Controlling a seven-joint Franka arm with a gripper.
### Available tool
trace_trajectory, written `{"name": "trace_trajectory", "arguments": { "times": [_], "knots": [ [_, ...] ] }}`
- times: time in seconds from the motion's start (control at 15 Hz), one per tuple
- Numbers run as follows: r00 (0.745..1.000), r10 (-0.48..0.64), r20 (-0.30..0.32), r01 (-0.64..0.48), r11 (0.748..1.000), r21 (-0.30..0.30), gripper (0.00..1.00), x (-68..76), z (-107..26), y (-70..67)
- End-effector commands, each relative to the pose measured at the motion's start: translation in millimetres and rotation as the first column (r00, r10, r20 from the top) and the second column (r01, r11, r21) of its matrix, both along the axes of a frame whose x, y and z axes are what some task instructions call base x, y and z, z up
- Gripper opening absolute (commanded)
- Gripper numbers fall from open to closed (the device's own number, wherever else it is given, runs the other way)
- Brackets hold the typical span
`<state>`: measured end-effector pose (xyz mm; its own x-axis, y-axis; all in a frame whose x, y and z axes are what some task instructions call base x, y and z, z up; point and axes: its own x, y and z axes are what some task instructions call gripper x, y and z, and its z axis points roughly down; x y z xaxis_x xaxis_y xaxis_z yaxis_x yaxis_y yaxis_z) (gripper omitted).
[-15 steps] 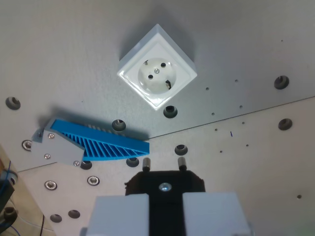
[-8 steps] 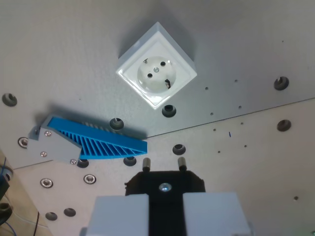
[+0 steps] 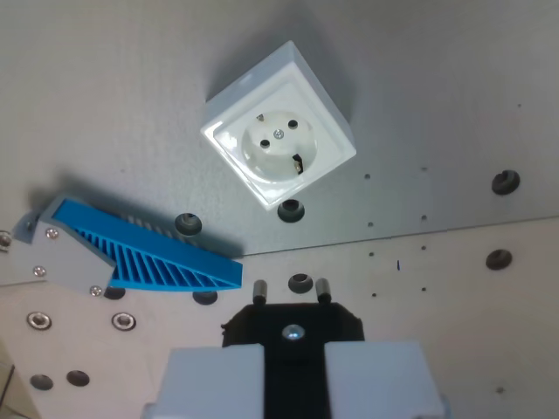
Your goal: Move above the white socket
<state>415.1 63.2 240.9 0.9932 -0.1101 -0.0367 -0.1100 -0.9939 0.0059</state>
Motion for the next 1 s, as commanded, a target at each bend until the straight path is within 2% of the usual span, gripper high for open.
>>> {"name": "trace_trajectory", "arguments": {
  "times": [0.07, 0.53, 0.87, 1.0],
  "knots": [
    [0.975, 0.198, 0.096, -0.198, 0.980, -0.016, 0.00, -6.0, -19.9, -0.7],
    [0.938, 0.334, 0.095, -0.332, 0.943, -0.036, 0.00, -8.9, -55.1, 0.1],
    [0.902, 0.422, 0.089, -0.419, 0.906, -0.052, 0.00, -9.9, -80.3, 1.0],
    [0.898, 0.431, 0.095, -0.427, 0.903, -0.055, 0.00, -10.5, -90.3, 1.1]
  ]
}}
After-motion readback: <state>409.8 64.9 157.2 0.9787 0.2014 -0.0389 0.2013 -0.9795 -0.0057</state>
